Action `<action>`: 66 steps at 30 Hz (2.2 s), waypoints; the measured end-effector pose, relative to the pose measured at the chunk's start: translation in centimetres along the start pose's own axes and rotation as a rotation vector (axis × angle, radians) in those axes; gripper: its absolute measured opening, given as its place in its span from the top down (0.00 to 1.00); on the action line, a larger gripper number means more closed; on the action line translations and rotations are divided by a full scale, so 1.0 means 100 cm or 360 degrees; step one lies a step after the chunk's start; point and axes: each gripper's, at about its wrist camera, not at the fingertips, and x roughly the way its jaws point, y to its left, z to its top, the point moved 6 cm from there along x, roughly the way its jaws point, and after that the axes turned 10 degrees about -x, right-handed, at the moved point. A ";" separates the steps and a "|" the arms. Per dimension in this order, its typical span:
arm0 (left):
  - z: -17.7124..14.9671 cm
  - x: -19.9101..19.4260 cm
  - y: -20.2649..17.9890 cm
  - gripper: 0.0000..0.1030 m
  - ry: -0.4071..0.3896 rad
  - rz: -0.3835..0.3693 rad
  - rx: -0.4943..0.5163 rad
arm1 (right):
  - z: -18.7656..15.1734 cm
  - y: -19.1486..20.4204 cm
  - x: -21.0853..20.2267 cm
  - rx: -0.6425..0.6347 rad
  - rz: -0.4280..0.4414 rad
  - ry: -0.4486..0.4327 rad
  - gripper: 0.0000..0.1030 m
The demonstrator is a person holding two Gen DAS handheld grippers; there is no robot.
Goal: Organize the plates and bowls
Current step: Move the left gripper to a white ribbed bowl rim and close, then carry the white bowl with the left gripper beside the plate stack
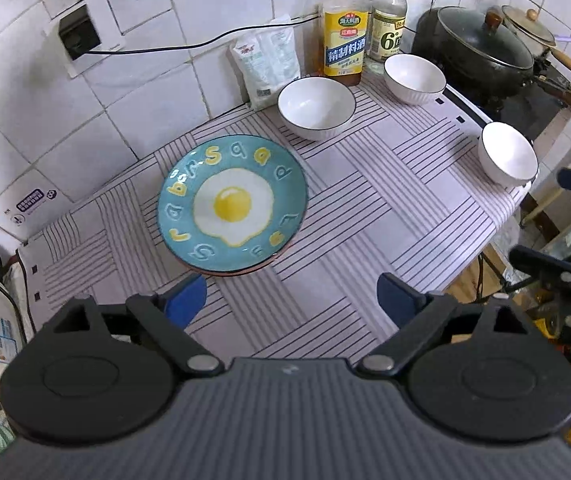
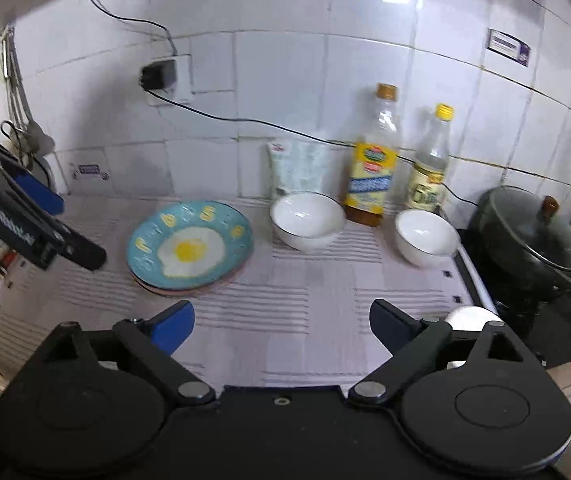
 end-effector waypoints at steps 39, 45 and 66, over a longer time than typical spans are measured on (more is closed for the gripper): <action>0.043 0.166 -0.252 0.12 0.0017 -0.0341 -0.0269 | -0.166 -0.196 0.120 0.0074 -0.0045 0.0032 0.06; 0.046 0.210 -0.273 0.14 0.0071 -0.0379 -0.0288 | -0.166 -0.196 0.131 0.0061 -0.0083 -0.0073 0.07; 0.037 0.239 -0.277 0.84 0.0087 -0.0447 -0.0355 | -0.159 -0.187 0.142 0.0123 -0.0065 -0.0182 0.06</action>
